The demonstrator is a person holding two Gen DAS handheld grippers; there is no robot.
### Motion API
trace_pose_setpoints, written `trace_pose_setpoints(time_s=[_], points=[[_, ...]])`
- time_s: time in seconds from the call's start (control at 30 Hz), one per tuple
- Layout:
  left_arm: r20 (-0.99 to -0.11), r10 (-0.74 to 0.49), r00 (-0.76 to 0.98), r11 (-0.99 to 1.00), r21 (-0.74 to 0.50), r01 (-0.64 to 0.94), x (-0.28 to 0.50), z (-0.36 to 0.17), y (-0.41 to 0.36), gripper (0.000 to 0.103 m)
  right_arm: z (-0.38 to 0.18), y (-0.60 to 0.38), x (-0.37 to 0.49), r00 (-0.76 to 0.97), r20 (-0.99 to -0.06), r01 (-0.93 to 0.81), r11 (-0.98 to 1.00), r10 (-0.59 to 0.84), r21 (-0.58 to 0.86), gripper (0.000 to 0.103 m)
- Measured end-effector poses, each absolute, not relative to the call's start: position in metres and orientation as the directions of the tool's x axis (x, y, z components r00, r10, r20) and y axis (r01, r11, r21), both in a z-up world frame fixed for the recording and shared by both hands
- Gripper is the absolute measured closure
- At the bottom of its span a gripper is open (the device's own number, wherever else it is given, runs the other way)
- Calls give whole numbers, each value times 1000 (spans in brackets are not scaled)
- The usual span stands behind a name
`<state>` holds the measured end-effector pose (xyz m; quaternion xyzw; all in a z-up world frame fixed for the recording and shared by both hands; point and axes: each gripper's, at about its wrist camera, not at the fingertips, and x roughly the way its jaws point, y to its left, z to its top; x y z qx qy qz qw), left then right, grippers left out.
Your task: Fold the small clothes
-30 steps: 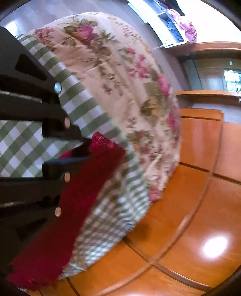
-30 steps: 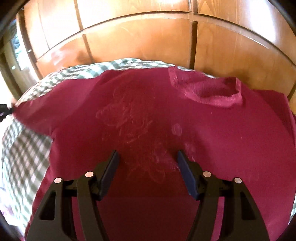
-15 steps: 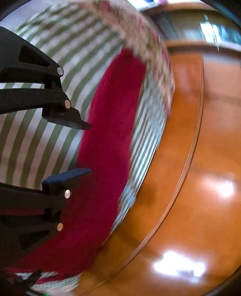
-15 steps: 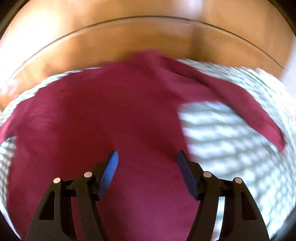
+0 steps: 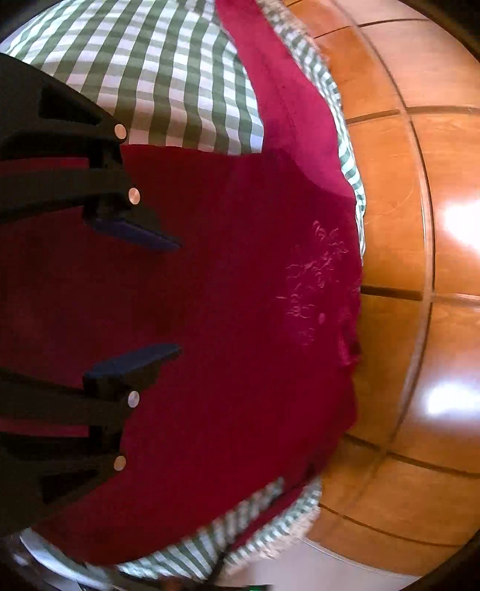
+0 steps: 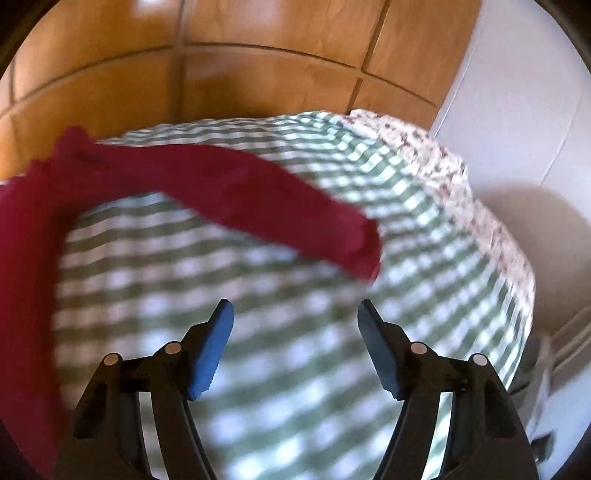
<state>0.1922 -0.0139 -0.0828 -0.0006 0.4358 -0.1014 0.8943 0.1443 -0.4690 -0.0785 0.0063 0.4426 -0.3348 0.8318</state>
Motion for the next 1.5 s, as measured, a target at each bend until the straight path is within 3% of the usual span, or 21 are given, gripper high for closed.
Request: trace_pose_setpoints(time_s=[0.17,0.23,0.3,0.4,0.63,0.73,0.87,0.9,0.97,1.0,1.03,1.2,1.3,1.4,1.47,1.5], points=[[-804,-163,572,983,-84,162,194,-89,-17,49,-113,-516,181,283,-767,531,760,-576,-375,40],[-801,-157,577,983,-73,167,194,-89,-18,48,-112,-524,192,261,-763,526,750,-592,-402,92],[-800,-146,583,984,-54,172,195,-90,-19,48,-106,-523,191,262,-755,519,747,-602,-416,99],[-797,-144,587,983,-50,174,201,-91,-19,47,-72,-520,180,315,-734,508,760,-602,-406,100],[-791,-141,595,983,-39,180,218,-87,-21,47,28,-557,156,422,-734,582,779,-533,-231,100],[-796,-135,591,985,-42,168,226,-89,-22,46,27,-595,178,366,-774,616,758,-516,-213,100],[-809,-125,574,986,-37,163,232,-94,-25,44,-17,-631,211,255,-832,674,708,-492,-212,99],[-808,-121,577,986,-31,164,233,-93,-25,44,-26,-640,216,268,-840,703,692,-472,-165,95],[-807,-111,580,987,-22,159,234,-93,-25,41,-33,-652,212,314,-819,770,633,-480,-76,63],[-808,-110,579,988,-24,154,235,-94,-24,41,-34,-654,202,333,-787,818,574,-520,-33,41],[-808,-111,579,988,-26,152,235,-94,-23,39,-36,-653,190,347,-766,850,527,-541,12,36],[-804,-112,584,989,-36,141,239,-99,-20,35,-69,-633,147,496,-782,811,522,-378,263,36],[-808,-109,579,991,-40,130,242,-104,-21,32,-102,-625,141,605,-780,740,475,-159,477,53],[-810,-112,576,992,-54,118,244,-106,-19,31,-113,-613,156,646,-753,701,487,-125,521,57],[-808,-114,578,992,-63,107,244,-107,-18,30,-116,-612,169,636,-759,714,476,-136,513,71],[-807,-113,580,992,-63,106,245,-108,-18,30,-115,-613,175,616,-772,731,483,-160,482,90]])
